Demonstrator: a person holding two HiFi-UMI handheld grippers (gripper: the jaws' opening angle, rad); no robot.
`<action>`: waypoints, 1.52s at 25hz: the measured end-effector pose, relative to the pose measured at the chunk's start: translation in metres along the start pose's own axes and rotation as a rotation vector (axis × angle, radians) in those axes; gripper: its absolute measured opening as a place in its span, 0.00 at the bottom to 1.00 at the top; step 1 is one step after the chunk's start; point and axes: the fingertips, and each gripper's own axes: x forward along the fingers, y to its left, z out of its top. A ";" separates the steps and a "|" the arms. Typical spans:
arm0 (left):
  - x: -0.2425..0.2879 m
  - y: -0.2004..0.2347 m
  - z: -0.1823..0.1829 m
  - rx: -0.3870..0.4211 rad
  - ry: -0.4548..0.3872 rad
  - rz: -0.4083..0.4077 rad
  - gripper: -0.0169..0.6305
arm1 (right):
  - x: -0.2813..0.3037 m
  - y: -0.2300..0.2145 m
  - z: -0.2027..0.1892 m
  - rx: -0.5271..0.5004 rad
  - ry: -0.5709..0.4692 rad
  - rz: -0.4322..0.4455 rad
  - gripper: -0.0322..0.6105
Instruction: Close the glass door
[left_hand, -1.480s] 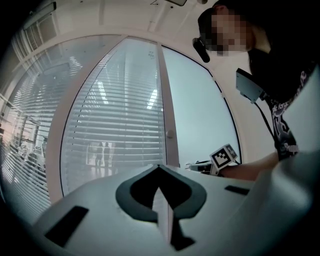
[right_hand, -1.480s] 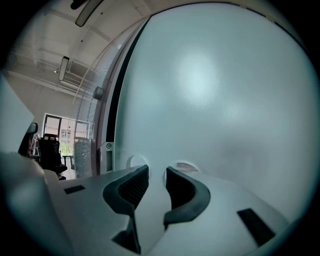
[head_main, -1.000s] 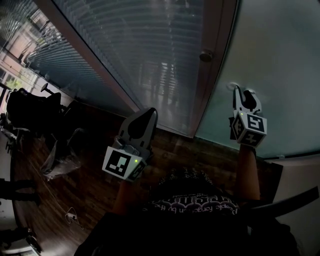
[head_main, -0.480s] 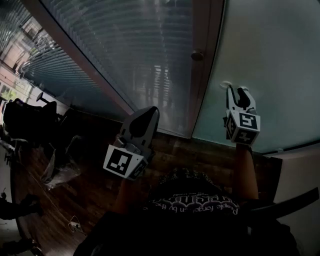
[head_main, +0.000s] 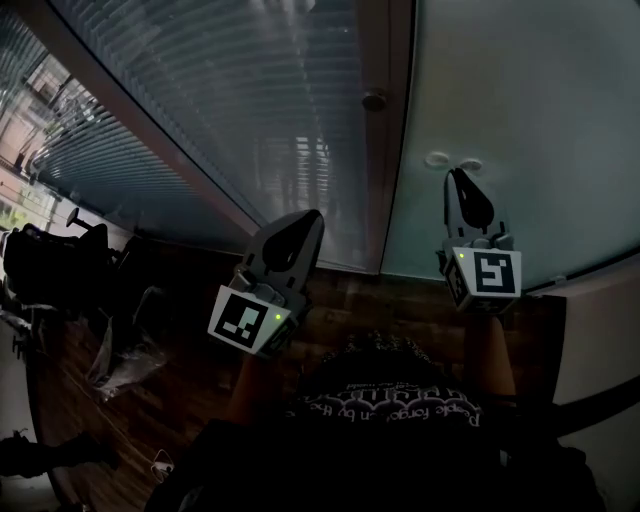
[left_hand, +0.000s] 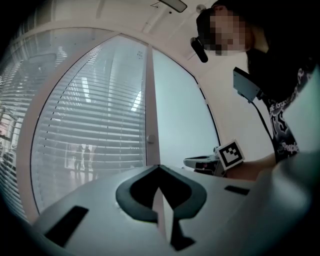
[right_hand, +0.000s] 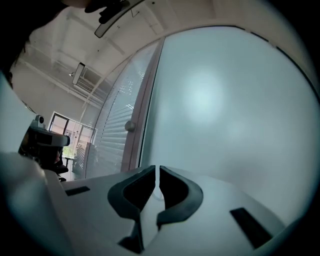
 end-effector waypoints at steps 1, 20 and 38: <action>0.001 -0.001 0.001 0.002 -0.002 -0.006 0.03 | -0.003 -0.001 0.004 -0.010 -0.013 -0.015 0.08; -0.010 -0.002 0.001 -0.003 -0.008 -0.013 0.03 | -0.037 0.009 0.040 -0.091 -0.127 -0.065 0.05; -0.004 0.003 0.005 -0.008 -0.030 -0.007 0.03 | -0.044 0.006 0.039 -0.102 -0.122 -0.080 0.05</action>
